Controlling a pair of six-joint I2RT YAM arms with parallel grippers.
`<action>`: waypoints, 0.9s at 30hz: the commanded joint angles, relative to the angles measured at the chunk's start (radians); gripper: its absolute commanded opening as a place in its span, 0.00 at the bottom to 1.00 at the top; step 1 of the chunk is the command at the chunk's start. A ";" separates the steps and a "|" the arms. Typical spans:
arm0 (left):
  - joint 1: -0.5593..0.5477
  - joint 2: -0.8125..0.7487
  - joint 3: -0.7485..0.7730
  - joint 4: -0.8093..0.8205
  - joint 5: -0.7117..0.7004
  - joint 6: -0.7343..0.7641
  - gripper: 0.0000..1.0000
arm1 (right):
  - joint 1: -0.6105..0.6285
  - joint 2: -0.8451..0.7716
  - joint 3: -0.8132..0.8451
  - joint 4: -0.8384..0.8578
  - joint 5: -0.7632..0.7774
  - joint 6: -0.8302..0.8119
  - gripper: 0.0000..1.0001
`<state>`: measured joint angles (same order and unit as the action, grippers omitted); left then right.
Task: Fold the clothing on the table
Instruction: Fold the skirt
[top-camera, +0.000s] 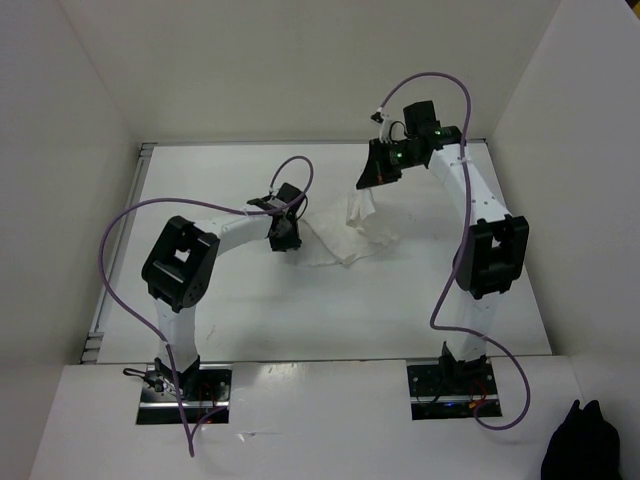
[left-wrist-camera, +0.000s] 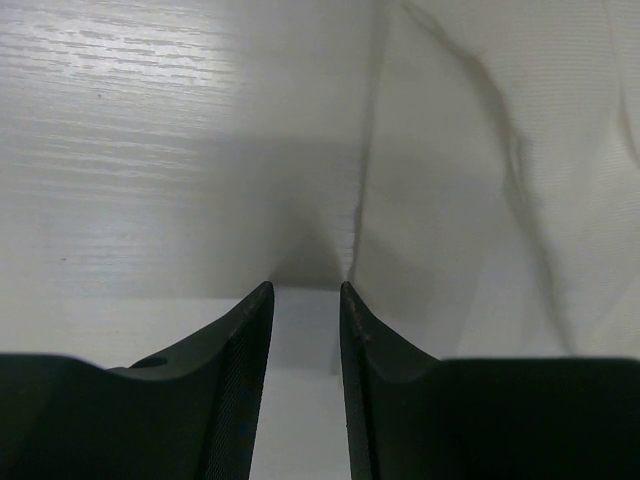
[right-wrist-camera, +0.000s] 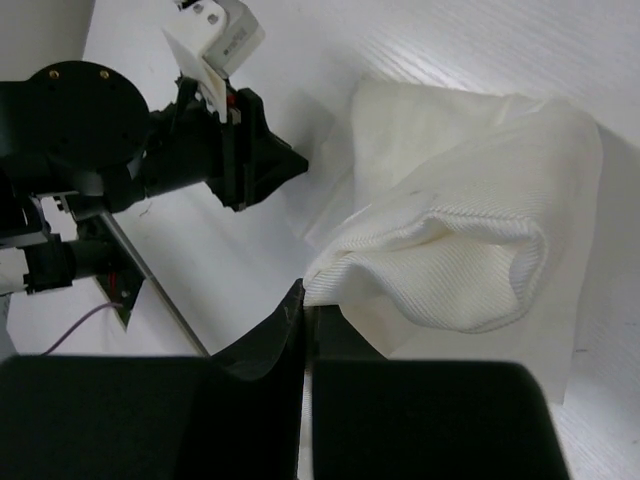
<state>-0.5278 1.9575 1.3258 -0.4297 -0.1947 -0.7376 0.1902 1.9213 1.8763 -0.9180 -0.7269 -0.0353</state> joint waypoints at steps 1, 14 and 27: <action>-0.008 0.001 -0.019 0.025 0.052 -0.016 0.40 | 0.054 -0.025 -0.003 0.130 0.029 0.064 0.00; -0.017 0.011 0.001 0.034 0.070 -0.006 0.40 | 0.149 0.064 -0.112 0.211 0.040 0.038 0.00; -0.017 0.020 0.001 0.034 0.080 0.003 0.40 | 0.285 0.143 -0.103 0.251 -0.049 0.018 0.00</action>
<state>-0.5404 1.9591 1.3254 -0.4061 -0.1287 -0.7372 0.4450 2.0518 1.7588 -0.7219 -0.7292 -0.0017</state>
